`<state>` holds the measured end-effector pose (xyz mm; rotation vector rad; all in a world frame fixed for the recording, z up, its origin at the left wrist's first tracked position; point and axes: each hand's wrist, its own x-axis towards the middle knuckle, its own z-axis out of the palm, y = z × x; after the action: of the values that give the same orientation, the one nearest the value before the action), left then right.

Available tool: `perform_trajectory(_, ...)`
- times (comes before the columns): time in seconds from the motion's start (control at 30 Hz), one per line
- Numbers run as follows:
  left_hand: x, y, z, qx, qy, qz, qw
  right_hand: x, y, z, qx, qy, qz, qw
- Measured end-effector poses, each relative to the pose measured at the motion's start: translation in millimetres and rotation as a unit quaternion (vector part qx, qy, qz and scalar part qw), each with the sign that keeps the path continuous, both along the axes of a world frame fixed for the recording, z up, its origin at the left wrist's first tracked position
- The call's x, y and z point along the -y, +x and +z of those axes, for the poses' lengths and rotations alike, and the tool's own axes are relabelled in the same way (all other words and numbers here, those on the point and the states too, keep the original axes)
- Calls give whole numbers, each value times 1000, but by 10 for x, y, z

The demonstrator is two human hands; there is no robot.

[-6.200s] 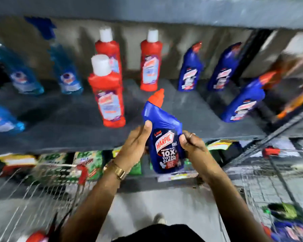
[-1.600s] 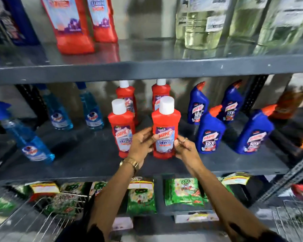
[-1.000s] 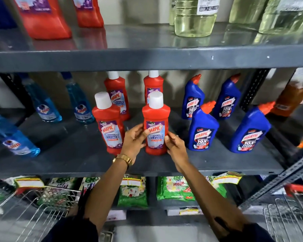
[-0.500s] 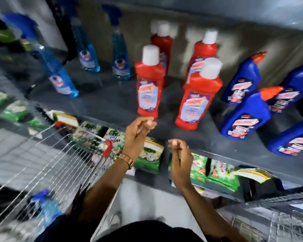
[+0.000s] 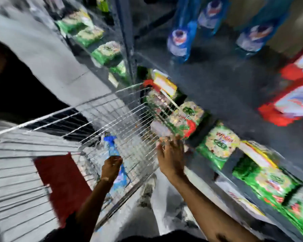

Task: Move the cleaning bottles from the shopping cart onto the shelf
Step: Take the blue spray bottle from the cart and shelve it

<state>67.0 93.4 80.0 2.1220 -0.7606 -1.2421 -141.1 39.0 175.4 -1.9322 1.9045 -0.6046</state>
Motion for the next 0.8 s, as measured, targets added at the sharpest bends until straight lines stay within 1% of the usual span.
perform_trajectory(0.07, -86, 190, -162, 34, 58, -57, 996, 63, 152, -121, -35, 60, -19, 997)
perform_trajectory(0.1, -140, 296, -289, 46, 89, -79, 992, 65, 242, -217, -52, 83, -11, 995)
perform_trajectory(0.17, -179, 402, -478, 75, 121, -132, 981, 48, 264, -316, -93, 80, 15, 992)
perform_trajectory(0.2, -204, 450, -591, 78, 141, -133, 978, 30, 279, -351, -132, 69, 30, 988)
perform_trajectory(0.27, -224, 510, -822, 85, 171, -110, 975, 35, 295, -396, -185, 41, 39, 981)
perform_trajectory(0.3, -232, 517, -948, 90, 185, -104, 973, 47, 303, -428, -189, 40, 40, 980)
perform_trajectory(0.43, -225, 409, -1257, 92, 211, -36, 973, 38, 290, -455, -197, 98, 49, 974)
perform_trajectory(0.53, -171, 357, -1380, 51, 214, 24, 975, 58, 286, -443, -208, 126, 56, 968)
perform_trajectory(0.6, -135, 367, -1395, 42, 229, 37, 972, 74, 290, -433, -214, 136, 54, 966)
perform_trajectory(0.7, -89, 371, -1373, -9, 238, 54, 970, 82, 295, -423, -205, 141, 51, 967)
perform_trajectory(0.8, -25, 271, -1242, -37, 222, 68, 972, 79, 288, -415, -181, 133, 53, 973)
